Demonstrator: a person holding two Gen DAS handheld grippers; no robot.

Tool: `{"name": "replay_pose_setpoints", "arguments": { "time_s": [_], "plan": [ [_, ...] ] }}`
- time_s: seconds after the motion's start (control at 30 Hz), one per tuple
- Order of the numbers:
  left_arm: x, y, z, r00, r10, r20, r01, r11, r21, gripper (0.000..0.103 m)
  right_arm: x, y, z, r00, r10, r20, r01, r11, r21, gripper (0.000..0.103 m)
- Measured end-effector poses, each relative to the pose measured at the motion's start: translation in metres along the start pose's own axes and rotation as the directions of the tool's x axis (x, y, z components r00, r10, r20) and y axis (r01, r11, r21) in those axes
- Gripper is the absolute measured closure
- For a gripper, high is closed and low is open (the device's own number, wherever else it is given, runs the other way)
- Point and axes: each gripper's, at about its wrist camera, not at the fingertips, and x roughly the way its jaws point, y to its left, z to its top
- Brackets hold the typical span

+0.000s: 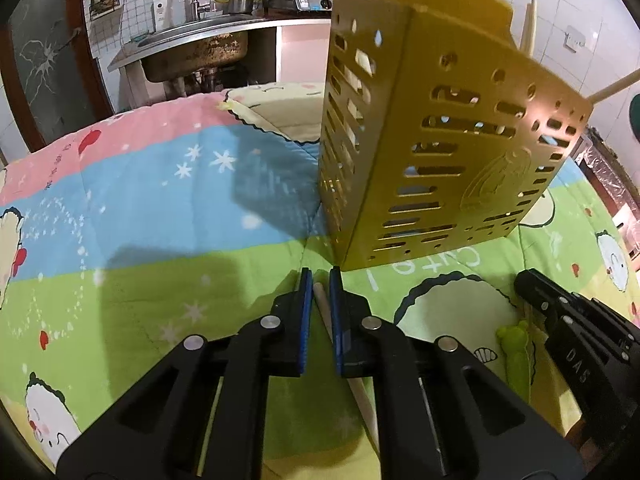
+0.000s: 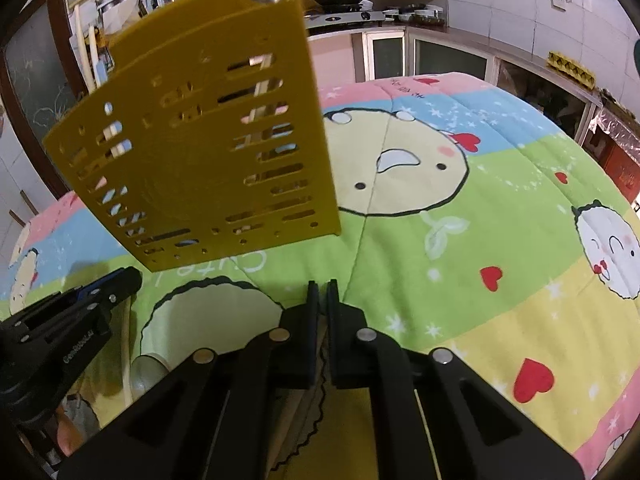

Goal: Organize utensils
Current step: 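Close the left tool on a chopstick while the right tool grasps another chopstick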

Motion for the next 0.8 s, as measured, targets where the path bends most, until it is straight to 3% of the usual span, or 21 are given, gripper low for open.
{"name": "replay_pose_setpoints", "arguments": {
  "time_s": [0.2,0.33,0.7,0.77,0.8],
  "plan": [
    [-0.021,-0.001,0.000,0.999,-0.020,0.049,0.020,1.000,0.001,0.096,-0.018,-0.009,0.009,0.999,0.007,0.047,-0.007,1.000,0.014,0.103],
    [-0.029,-0.004,-0.002,0.998,-0.017,0.054,0.016,1.000,0.020,0.096,-0.016,-0.014,0.012,0.998,0.062,0.009,-0.062,0.998,0.025,0.103],
    [-0.008,0.008,-0.014,1.000,0.010,0.006,-0.010,1.000,0.020,0.096,-0.002,-0.008,0.002,0.999,-0.029,-0.014,0.029,1.000,-0.004,0.098],
    [-0.008,0.008,-0.015,1.000,0.013,0.010,-0.013,1.000,0.028,0.096,-0.003,-0.008,0.000,1.000,-0.026,-0.014,0.026,1.000,0.002,0.075],
    [-0.007,0.008,-0.015,1.000,0.014,0.011,-0.014,0.999,0.032,0.096,-0.005,-0.008,-0.001,1.000,-0.030,-0.006,0.030,1.000,0.000,0.070]
  ]
}}
